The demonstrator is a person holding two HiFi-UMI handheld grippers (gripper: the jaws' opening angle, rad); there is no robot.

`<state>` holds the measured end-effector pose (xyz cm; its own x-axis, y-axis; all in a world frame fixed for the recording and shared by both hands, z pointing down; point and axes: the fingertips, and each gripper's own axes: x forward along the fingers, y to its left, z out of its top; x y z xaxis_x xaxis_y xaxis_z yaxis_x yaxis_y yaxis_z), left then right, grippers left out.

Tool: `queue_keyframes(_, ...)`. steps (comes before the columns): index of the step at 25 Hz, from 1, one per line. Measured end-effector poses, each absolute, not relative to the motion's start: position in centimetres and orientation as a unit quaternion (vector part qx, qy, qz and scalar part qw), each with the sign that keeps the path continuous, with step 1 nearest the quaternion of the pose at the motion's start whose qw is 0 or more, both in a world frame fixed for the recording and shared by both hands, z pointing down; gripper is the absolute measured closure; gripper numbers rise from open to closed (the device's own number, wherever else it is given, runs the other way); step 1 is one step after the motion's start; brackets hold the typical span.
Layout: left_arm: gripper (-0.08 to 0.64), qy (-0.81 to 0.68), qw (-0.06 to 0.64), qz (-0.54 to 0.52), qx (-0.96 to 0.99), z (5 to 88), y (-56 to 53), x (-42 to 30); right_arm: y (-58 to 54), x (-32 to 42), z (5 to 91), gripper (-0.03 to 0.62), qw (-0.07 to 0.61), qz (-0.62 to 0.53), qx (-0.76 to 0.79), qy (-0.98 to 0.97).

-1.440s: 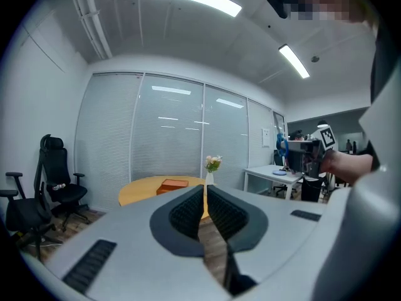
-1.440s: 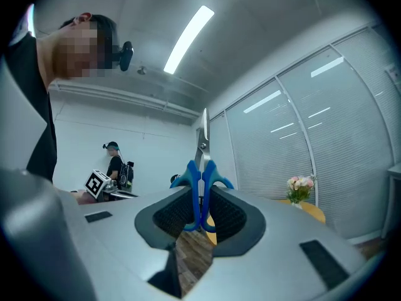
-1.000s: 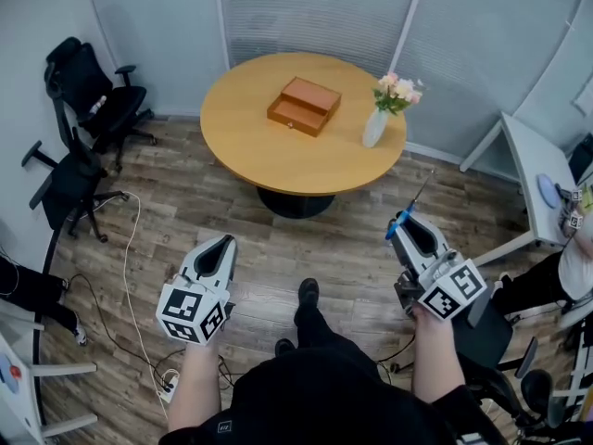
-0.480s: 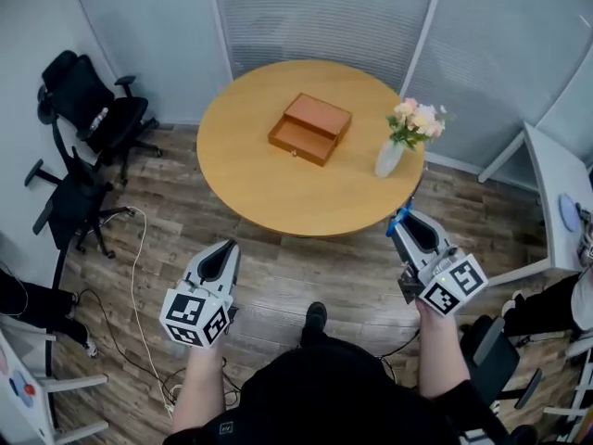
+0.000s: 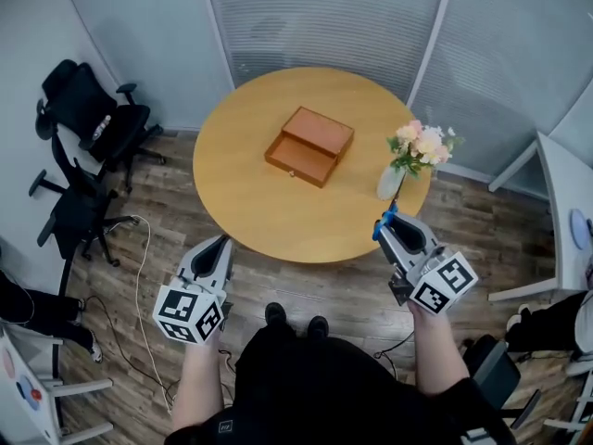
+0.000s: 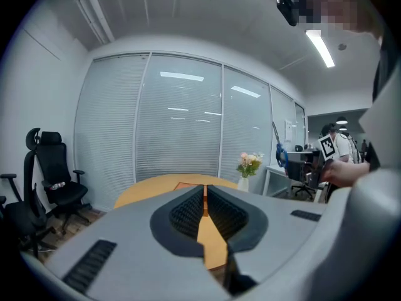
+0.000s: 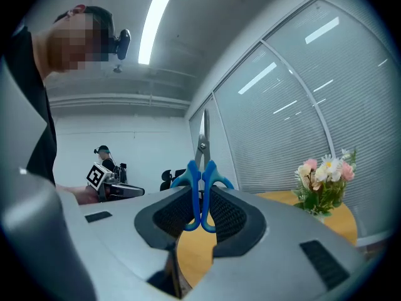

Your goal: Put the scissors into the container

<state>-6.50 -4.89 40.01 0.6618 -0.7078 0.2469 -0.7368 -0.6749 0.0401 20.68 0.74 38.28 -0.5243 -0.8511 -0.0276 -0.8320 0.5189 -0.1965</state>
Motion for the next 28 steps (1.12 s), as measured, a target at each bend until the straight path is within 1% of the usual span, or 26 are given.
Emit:
queue_keyframes(9,0.534,-0.381,0.088,0.086,0.916,42.1,-12.8,-6.1,-5.2,19.6,39.8,0.492,0.036,-0.089,-0.494,0.864)
queue_keyframes(19,0.534,-0.319,0.083,0.068,0.942,40.9,-27.0,-4.6,-18.2,18.2,40.1,0.492,0.019,-0.094,-0.531,0.842)
queue_keyframes(23,0.534,-0.3,0.086,0.069,0.947,41.2,-31.4,-4.8,-23.3,18.2,40.9,0.492,0.016,-0.104,-0.55,0.828)
queue_keyframes(28,0.534,-0.279,0.097,0.08,0.952,42.8,-35.4,-5.0,-28.7,18.3,42.6,0.492,-0.007,-0.116,-0.565,0.817)
